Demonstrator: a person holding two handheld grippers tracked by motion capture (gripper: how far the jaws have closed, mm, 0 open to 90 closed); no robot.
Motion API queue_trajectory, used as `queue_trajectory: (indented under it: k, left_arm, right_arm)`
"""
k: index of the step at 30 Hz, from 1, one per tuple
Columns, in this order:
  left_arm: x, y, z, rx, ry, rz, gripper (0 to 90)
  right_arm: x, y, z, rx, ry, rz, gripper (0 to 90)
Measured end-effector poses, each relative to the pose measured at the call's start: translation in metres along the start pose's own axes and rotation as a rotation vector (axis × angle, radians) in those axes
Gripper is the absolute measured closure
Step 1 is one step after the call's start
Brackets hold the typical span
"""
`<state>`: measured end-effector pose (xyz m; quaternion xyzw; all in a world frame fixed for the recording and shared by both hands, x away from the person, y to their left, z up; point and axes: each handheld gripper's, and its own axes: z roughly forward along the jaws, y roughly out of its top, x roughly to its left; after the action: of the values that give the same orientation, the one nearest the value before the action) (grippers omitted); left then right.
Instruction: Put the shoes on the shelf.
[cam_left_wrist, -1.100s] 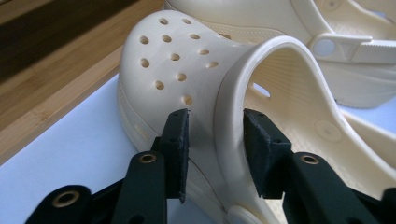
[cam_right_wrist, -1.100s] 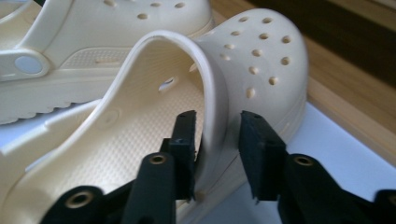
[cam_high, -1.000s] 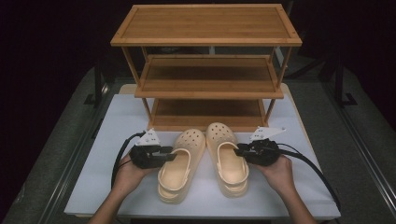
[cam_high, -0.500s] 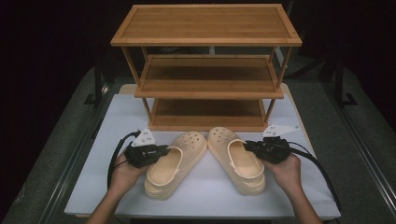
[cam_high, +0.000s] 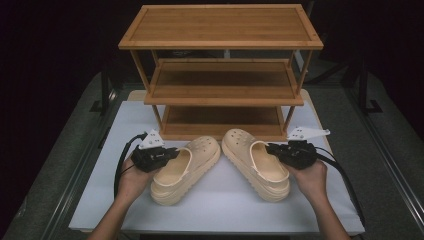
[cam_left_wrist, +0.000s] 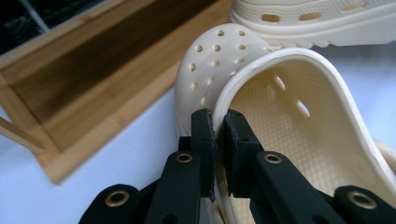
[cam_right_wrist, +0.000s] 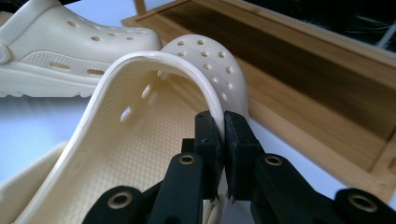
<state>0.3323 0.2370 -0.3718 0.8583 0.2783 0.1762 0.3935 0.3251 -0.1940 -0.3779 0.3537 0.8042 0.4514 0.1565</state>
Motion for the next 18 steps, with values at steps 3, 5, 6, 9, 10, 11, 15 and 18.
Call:
queue_trajectory:
  k: [3, 5, 6, 9, 10, 11, 15, 18]
  left_arm:
    - [0.007, 0.009, 0.003, -0.013, 0.032, -0.002, 83.6]
    - [0.012, 0.014, 0.005, -0.024, 0.054, 0.0, 83.6]
    - [0.015, 0.018, 0.007, -0.027, 0.068, 0.001, 83.6]
    - [0.022, 0.024, 0.013, -0.038, 0.094, -0.005, 83.6]
    - [0.024, 0.026, 0.016, -0.04, 0.103, -0.012, 83.6]
    - [0.027, 0.028, 0.019, -0.043, 0.106, -0.014, 83.6]
    - [0.035, 0.034, 0.032, -0.056, 0.126, -0.033, 83.5]
    - [0.04, 0.039, 0.043, -0.066, 0.144, -0.05, 83.5]
  right_arm:
    - [-0.005, 0.004, 0.003, 0.004, -0.022, -0.004, 84.5]
    - [-0.009, 0.007, 0.006, 0.002, -0.037, -0.003, 84.4]
    - [-0.012, 0.009, 0.008, 0.0, -0.043, -0.001, 84.4]
    - [-0.018, 0.014, 0.016, -0.01, -0.056, 0.006, 84.5]
    - [-0.021, 0.016, 0.018, -0.012, -0.064, 0.005, 84.5]
    - [-0.024, 0.018, 0.021, -0.012, -0.072, 0.006, 84.5]
    - [-0.032, 0.026, 0.033, -0.018, -0.108, 0.005, 84.4]
    - [-0.037, 0.033, 0.042, -0.031, -0.127, 0.004, 84.4]
